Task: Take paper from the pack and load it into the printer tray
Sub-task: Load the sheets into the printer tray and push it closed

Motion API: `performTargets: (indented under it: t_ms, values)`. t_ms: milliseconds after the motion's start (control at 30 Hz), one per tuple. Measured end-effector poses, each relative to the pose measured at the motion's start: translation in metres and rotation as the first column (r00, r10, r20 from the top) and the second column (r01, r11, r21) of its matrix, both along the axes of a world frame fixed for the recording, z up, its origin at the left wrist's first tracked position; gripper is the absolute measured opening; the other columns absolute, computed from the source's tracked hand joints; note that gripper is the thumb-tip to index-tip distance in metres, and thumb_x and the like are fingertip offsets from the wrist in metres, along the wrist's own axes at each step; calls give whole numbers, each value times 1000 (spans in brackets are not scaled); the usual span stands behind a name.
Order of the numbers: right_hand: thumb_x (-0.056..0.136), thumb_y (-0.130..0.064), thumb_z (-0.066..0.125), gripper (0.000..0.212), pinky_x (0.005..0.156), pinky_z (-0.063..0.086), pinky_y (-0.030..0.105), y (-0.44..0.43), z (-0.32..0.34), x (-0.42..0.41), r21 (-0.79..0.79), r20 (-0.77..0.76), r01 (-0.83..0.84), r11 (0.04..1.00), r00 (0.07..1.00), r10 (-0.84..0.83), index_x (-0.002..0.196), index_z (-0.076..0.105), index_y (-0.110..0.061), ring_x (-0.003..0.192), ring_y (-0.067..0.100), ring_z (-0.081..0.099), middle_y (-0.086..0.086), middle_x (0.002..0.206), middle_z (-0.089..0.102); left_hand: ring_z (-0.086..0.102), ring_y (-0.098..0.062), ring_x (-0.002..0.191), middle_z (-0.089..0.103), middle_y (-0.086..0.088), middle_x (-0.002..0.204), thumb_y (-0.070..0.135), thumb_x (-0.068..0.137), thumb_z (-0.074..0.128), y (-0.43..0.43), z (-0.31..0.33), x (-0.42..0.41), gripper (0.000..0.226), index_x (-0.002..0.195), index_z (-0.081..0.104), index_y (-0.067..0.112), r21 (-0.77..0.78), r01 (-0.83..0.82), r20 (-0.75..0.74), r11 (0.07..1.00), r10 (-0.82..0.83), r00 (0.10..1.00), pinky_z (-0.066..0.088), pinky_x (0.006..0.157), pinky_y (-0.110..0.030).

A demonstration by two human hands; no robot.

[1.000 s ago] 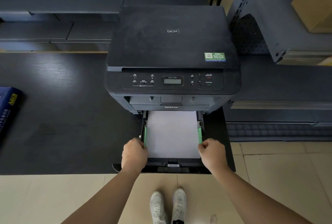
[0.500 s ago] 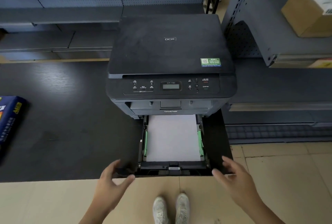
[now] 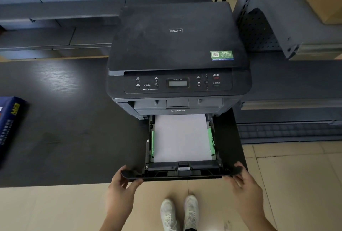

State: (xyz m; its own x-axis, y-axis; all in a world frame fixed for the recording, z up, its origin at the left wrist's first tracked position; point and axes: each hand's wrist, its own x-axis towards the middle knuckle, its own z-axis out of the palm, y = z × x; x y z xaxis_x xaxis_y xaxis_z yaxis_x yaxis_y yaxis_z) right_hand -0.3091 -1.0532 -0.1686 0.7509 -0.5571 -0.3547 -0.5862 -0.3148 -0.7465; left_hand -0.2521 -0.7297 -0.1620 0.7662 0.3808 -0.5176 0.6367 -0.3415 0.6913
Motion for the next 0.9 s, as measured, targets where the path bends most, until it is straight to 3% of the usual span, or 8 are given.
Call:
performTargets:
  t_ms: [100, 300, 367, 433, 500, 600, 700, 900]
  values:
    - [79, -15, 82, 51, 85, 47, 16, -4, -1, 16, -65, 8, -64, 996, 998, 65, 128, 66, -13, 106, 18, 70, -2, 115, 74, 69, -16, 105, 76, 5, 105, 12, 77, 81, -3, -2, 15, 56, 128, 61, 24, 10, 16, 5, 1000, -16, 1000, 51, 93, -36]
    - [83, -16, 78, 32, 73, 42, -8, -4, 1, 74, -74, 86, -13, 997, 996, 19, 114, 71, -12, 95, 12, 71, -5, 94, 74, 64, -25, 113, 72, -1, 114, 26, 79, 80, -15, -3, 73, 72, 144, 49, 17, 107, 42, 64, 993, -49, 997, 48, 98, -38]
    - [83, -18, 76, 16, 71, 47, 1, -3, -3, 96, -96, 126, 19, 995, 992, -7, 99, 74, -16, 83, 9, 71, -4, 83, 75, 66, -25, 106, 74, 0, 106, 27, 81, 78, -18, -5, 97, 58, 133, 56, 15, 118, 61, 90, 991, -72, 993, 49, 90, -37]
    - [84, -16, 75, 7, 73, 54, 18, -3, -8, 119, -112, 177, 54, 992, 984, -34, 90, 73, -15, 78, 11, 70, 1, 77, 74, 68, -23, 97, 75, 2, 96, 26, 82, 76, -22, -6, 120, 35, 113, 62, 16, 140, 88, 133, 986, -107, 985, 49, 82, -36]
    - [86, -14, 73, 17, 79, 52, 15, -4, -10, 142, -76, 197, 77, 994, 978, -61, 103, 74, -12, 92, 12, 71, 2, 92, 78, 68, -22, 91, 74, 5, 91, 23, 85, 74, -27, -8, 142, 23, 103, 61, 16, 169, 108, 168, 980, -137, 976, 47, 77, -34]
    - [88, -12, 72, 37, 90, 40, 10, -4, -11, 165, -6, 186, 111, 994, 976, -108, 125, 68, -13, 109, 9, 64, -1, 111, 74, 68, -23, 101, 76, 3, 100, 22, 87, 69, -33, -15, 165, 40, 125, 57, 16, 178, 105, 170, 979, -135, 976, 50, 88, -38]
    - [88, -12, 72, 37, 91, 43, 17, -4, -18, 174, -35, 193, 135, 990, 973, -126, 124, 69, -9, 110, 16, 67, 4, 110, 76, 65, -20, 101, 74, 4, 105, 19, 91, 66, -41, -19, 172, 51, 139, 48, 18, 134, 56, 198, 989, -82, 977, 47, 94, -35]
    - [89, -15, 71, 34, 92, 45, 25, -5, -13, 183, -61, 162, 105, 993, 982, -94, 122, 69, -7, 115, 24, 67, 8, 115, 75, 62, -15, 96, 67, 12, 95, 15, 91, 67, -44, -14, 177, 38, 126, 54, 20, 56, 58, 226, 997, -69, 972, 42, 86, -30]
